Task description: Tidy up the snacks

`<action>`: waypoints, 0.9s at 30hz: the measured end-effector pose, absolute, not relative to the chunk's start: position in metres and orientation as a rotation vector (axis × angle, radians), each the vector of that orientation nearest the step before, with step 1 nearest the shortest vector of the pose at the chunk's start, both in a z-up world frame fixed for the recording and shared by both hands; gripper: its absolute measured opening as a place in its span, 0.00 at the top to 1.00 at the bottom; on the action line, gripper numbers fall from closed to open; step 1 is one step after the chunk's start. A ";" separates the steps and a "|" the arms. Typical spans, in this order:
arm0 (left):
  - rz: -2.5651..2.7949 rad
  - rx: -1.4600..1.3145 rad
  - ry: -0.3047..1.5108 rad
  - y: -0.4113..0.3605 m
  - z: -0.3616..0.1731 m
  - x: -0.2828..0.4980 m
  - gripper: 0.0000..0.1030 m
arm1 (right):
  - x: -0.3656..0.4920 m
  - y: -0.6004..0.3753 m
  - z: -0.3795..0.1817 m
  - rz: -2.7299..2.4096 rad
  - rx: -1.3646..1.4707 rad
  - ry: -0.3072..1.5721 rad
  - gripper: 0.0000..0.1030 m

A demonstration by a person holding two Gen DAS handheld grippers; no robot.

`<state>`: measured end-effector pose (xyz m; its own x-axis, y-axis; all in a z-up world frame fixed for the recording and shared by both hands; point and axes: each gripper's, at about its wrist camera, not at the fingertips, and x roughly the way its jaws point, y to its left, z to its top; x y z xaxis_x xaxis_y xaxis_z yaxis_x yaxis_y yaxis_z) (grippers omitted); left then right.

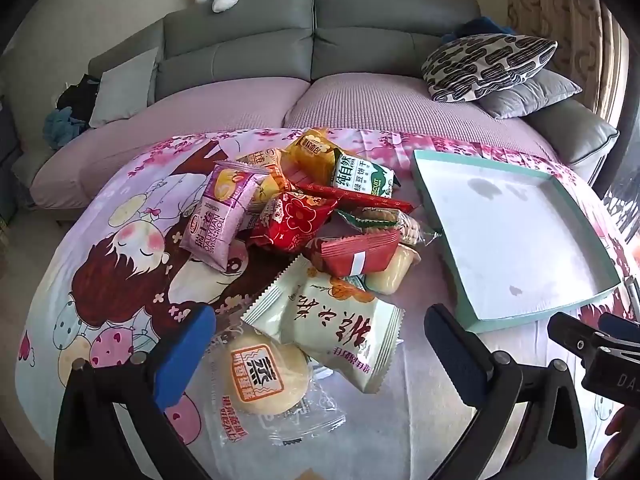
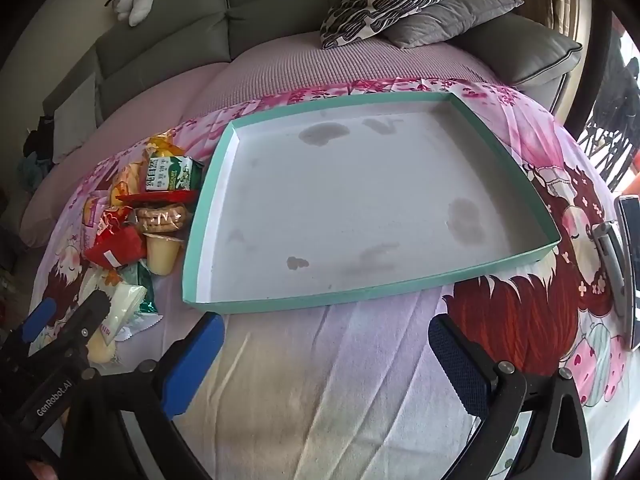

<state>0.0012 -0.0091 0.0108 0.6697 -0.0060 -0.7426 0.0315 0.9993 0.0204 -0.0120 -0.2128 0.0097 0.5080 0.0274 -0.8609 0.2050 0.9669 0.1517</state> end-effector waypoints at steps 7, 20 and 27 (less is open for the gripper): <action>-0.016 0.019 0.844 -0.007 0.009 0.002 0.00 | -0.011 -0.214 0.010 -0.097 0.264 1.033 0.00; -0.013 0.041 0.854 -0.009 0.008 0.003 0.00 | -0.012 -0.213 0.008 -0.106 0.250 1.034 0.00; -0.020 0.055 0.851 -0.012 0.009 0.001 0.00 | -0.012 -0.213 0.009 -0.103 0.250 1.035 0.00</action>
<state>0.0015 -0.0116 0.0090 0.6588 0.0041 -0.7523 0.0400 0.9984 0.0404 -0.0118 -0.2130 0.0089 0.5090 0.0329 -0.8601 0.2020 0.9668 0.1566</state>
